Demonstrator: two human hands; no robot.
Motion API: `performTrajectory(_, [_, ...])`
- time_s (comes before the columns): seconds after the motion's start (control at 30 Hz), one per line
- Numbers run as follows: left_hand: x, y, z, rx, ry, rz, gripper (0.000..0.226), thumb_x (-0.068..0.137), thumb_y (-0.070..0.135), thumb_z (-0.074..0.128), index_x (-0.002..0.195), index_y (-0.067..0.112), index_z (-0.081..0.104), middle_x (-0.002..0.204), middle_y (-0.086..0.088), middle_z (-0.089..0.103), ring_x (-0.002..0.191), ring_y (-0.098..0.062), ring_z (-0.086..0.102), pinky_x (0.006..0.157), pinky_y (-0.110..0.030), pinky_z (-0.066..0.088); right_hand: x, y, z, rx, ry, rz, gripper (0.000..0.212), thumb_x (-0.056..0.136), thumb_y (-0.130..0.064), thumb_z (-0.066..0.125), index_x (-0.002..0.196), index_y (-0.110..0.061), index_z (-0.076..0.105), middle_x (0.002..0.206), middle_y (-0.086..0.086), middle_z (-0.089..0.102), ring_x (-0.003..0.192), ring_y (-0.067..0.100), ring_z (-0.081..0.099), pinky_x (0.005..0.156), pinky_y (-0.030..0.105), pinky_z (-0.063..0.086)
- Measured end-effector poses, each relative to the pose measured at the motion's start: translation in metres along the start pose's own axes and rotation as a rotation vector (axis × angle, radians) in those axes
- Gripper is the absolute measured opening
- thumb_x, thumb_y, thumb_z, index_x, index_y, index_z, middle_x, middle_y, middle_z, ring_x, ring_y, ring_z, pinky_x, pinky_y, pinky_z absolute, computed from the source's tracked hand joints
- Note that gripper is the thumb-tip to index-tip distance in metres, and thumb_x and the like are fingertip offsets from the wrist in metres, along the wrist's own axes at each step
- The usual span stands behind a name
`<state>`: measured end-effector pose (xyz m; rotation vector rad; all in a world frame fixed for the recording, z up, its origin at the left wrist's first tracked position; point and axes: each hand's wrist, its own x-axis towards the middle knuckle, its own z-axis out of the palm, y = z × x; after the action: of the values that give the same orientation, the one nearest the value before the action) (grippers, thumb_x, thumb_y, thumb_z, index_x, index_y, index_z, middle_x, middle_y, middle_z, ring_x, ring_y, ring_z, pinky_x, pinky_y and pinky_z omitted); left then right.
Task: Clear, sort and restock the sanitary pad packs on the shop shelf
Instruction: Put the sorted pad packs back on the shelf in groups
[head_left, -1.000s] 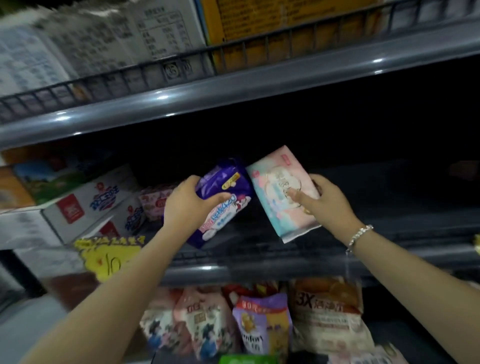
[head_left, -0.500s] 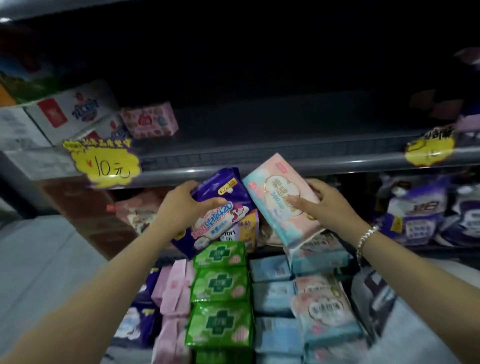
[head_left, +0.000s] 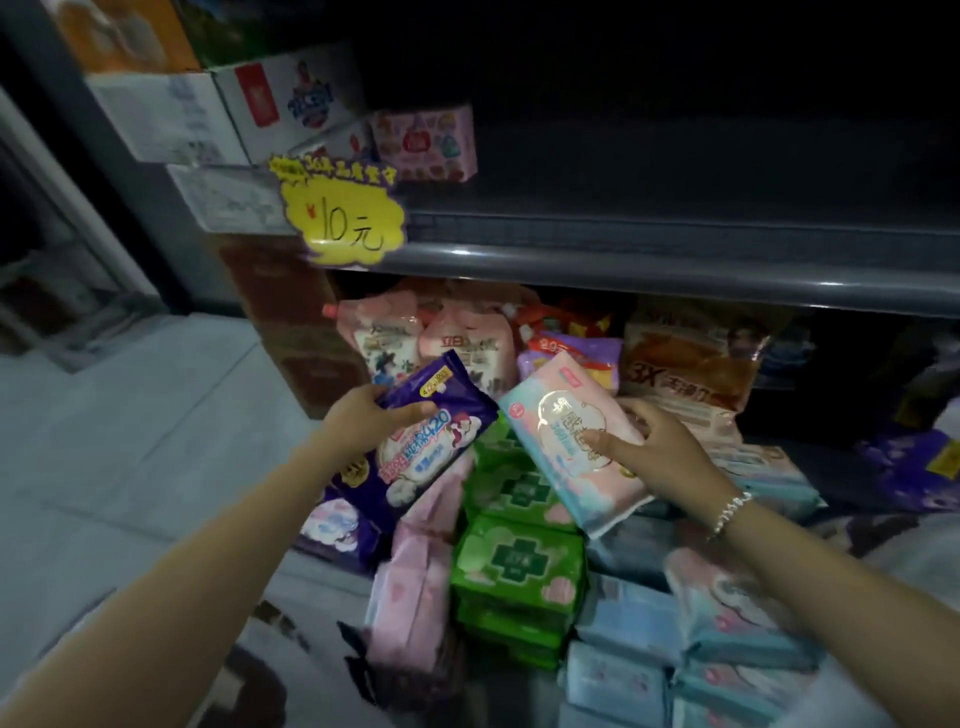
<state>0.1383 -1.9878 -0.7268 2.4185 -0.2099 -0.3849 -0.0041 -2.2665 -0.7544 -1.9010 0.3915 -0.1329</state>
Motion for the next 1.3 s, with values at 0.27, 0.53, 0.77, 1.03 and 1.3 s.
performTrajectory(0.27, [0.062,-0.096,-0.054,0.294,-0.038,-0.059,0.072,0.076,0.046,0.077,0.134,0.013,0.049,0.128,-0.009,0.058,0.113,-0.029,0.055,0.089,-0.033,0.041,0.040,-0.004,0.084,-0.008,-0.095,0.078,0.055,0.076,-0.035,0.078,0.124,-0.019,0.055,0.108,-0.005,0.064,0.088,0.010,0.064,0.058,0.021,0.051])
performTrajectory(0.53, [0.122,-0.182,-0.036,0.590,-0.400,0.000,0.064,0.072,0.049,0.079,0.127,0.022,0.057,0.126,0.000,0.062,0.118,-0.023,0.054,0.099,-0.033,0.034,0.071,0.004,0.174,-0.053,-0.161,0.134,0.054,0.076,-0.035,0.078,0.122,-0.020,0.054,0.106,-0.004,0.065,0.084,0.008,0.065,0.056,0.020,0.053])
performTrajectory(0.77, [0.151,-0.220,0.017,0.956,-0.602,0.179,0.072,0.076,0.057,0.071,0.136,0.025,0.049,0.137,0.001,0.053,0.129,-0.024,0.041,0.110,-0.043,0.018,0.088,0.021,0.220,-0.145,-0.188,0.161,0.050,0.074,-0.038,0.080,0.115,-0.030,0.052,0.109,-0.005,0.065,0.089,0.013,0.065,0.068,0.030,0.057])
performTrajectory(1.03, [0.157,-0.240,0.021,0.881,-0.473,0.225,0.068,0.078,0.052,0.071,0.135,0.024,0.047,0.134,-0.005,0.047,0.128,-0.026,0.036,0.110,-0.043,0.023,0.094,0.021,0.227,-0.173,-0.154,0.186,0.057,0.073,-0.037,0.081,0.122,-0.024,0.056,0.109,-0.006,0.066,0.092,0.014,0.065,0.080,0.040,0.057])
performTrajectory(1.3, [0.148,-0.250,0.028,0.693,-0.324,0.065,0.065,0.084,0.045,0.068,0.139,0.023,0.043,0.143,-0.007,0.036,0.136,-0.029,0.028,0.112,-0.044,0.025,0.094,0.017,0.233,-0.247,-0.157,0.178,0.057,0.076,-0.033,0.080,0.124,-0.019,0.054,0.109,-0.002,0.062,0.090,0.016,0.063,0.078,0.035,0.055])
